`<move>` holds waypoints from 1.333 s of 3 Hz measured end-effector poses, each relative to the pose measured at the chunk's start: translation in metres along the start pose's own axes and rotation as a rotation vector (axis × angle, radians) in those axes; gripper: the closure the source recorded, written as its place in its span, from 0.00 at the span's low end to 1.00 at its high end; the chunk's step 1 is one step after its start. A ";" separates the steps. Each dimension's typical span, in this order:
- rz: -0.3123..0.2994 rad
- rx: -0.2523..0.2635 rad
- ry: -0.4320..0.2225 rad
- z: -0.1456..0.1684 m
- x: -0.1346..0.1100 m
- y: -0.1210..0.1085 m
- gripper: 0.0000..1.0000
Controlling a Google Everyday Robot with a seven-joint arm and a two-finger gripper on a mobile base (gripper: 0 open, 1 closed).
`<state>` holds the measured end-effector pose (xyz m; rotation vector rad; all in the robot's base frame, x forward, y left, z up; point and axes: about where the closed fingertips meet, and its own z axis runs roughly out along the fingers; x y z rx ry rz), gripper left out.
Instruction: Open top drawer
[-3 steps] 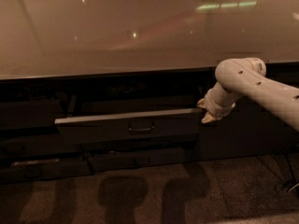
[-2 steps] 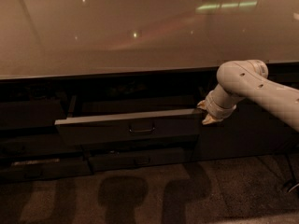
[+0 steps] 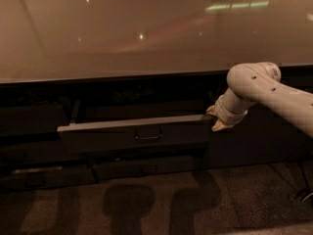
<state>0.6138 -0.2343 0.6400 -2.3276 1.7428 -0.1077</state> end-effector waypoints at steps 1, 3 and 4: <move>-0.008 -0.001 -0.003 -0.001 -0.002 0.005 1.00; -0.013 -0.004 -0.005 -0.001 -0.004 0.012 1.00; -0.013 -0.004 -0.005 -0.003 -0.004 0.012 1.00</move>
Offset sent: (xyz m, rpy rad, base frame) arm -0.2522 0.0179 -0.1105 0.0295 0.0313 0.3028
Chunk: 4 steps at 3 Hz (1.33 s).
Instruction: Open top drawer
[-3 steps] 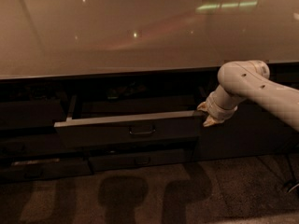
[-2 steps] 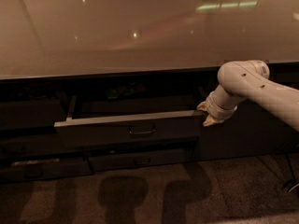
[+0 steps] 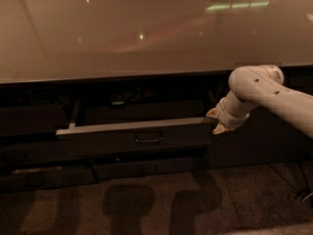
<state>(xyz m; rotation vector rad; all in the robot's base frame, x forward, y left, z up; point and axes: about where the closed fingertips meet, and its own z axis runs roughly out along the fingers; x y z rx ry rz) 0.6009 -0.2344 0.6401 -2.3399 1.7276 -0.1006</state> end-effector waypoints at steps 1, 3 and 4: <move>-0.004 -0.002 -0.003 0.001 -0.001 0.007 1.00; -0.011 -0.003 -0.005 0.000 -0.003 0.014 1.00; -0.019 -0.004 -0.007 -0.001 -0.005 0.022 1.00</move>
Offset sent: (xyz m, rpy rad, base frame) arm -0.3176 -0.0140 -0.1773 0.0443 0.0723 0.1877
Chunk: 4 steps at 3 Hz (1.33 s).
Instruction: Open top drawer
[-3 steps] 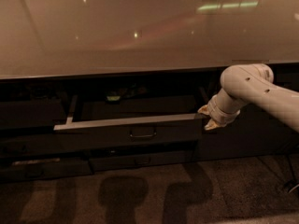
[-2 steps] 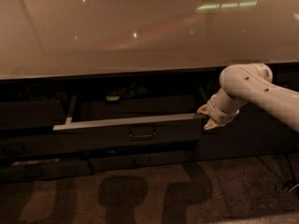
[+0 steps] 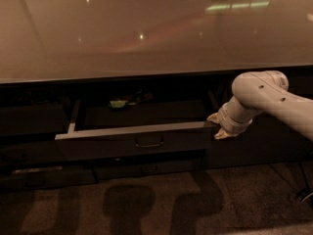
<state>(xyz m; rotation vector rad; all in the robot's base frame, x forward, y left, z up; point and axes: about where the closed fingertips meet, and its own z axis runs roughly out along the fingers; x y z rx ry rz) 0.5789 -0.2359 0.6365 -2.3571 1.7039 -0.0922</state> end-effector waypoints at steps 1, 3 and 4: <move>0.000 0.000 0.000 0.000 0.000 0.000 1.00; 0.000 0.000 0.000 0.000 0.000 0.000 0.62; 0.000 0.000 0.000 -0.003 0.000 -0.001 0.39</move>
Offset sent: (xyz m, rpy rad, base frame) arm 0.0000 0.0000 0.0000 0.0000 0.0000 0.0000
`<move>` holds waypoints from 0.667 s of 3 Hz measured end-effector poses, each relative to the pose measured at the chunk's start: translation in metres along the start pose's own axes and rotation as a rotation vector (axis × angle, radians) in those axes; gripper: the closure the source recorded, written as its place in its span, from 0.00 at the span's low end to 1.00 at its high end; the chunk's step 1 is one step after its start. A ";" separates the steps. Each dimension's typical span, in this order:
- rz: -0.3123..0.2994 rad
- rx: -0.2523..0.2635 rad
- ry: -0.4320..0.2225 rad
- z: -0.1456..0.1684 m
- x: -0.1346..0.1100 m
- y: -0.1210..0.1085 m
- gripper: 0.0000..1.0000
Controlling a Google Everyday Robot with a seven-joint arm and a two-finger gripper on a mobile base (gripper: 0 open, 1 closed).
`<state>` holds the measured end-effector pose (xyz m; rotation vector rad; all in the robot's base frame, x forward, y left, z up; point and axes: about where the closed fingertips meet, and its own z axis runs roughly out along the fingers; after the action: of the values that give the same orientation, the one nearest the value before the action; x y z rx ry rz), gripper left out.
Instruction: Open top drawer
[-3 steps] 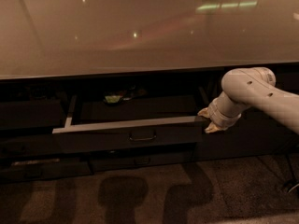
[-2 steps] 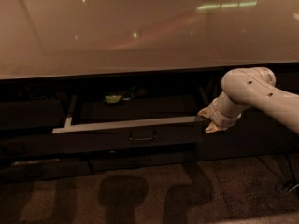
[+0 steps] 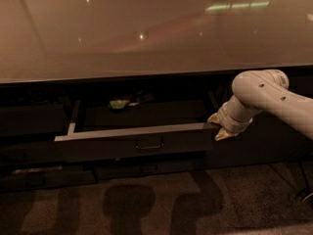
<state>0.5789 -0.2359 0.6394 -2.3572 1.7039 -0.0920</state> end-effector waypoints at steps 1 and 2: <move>0.000 0.000 0.000 -0.005 -0.001 -0.001 0.15; -0.031 0.046 -0.007 -0.044 -0.023 0.002 0.00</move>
Offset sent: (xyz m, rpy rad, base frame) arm -0.0402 0.0402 0.1443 0.0171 -0.1732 0.0756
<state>0.5617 -0.2209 0.6837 -2.3489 1.6444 -0.1266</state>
